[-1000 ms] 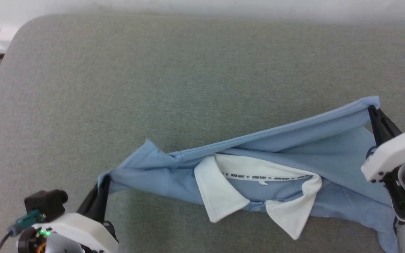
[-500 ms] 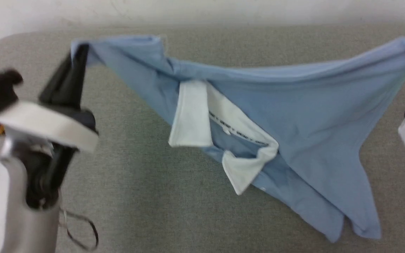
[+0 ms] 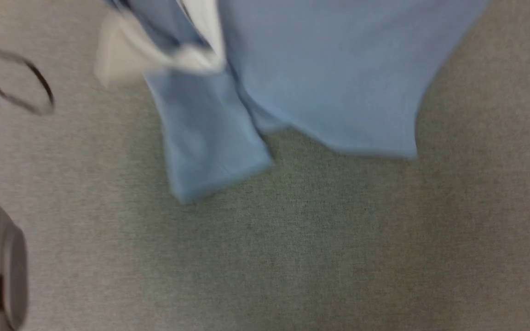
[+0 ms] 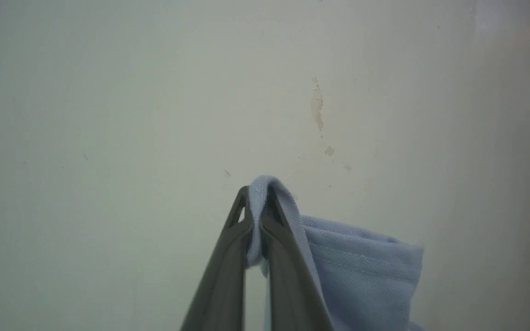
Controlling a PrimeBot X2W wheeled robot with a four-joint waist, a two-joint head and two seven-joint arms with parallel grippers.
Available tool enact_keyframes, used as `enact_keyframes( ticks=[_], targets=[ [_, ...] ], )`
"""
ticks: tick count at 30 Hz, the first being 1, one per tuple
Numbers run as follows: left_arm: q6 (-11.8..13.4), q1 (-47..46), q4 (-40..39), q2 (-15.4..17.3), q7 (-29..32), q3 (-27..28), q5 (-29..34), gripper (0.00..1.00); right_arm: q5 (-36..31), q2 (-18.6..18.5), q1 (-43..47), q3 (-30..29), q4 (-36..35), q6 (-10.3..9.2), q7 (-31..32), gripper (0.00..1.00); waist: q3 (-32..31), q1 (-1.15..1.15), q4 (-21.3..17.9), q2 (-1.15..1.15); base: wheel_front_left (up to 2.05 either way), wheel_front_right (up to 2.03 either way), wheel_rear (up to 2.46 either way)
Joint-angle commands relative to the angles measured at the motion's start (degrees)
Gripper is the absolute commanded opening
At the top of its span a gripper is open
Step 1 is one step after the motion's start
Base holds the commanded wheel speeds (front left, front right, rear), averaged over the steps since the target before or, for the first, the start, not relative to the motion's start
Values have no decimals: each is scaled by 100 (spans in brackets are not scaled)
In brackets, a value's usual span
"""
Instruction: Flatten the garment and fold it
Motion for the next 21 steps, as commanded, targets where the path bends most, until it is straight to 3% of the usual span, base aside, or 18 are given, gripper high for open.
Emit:
enact_keyframes(
  ticks=[1, 8, 13, 17, 21],
  targets=[
    [43, -169, 54, 41, -56, 36, 69, 0, -53, 31, -179, 17, 66, -12, -47, 0, 580, -2, -230, 0, 0, 0, 0],
    [240, -1876, 841, 91, -744, 245, 304, 0, -643, 389, -1812, -41, 1011, -12, -667, 0, 1101, -2, -366, 0, 0, 0, 0],
    [184, -2692, 1248, 62, -1376, 221, 437, 0, -1190, 636, -2662, -303, 1540, -12, -1276, 0, 1289, -2, -353, 0, 0, 0, 0],
    [55, -2904, 1514, -5, -1741, 202, 396, 0, -1428, 763, -2905, -458, 1824, -12, -1754, 0, 1335, -2, -293, 0, 0, 0, 0],
    [-129, -2534, 1775, 23, -1807, 162, 313, 0, -1420, 804, -2644, -471, 2151, -12, -2031, 0, 1316, -2, -220, 0, 0, 0, 0]
  ],
)
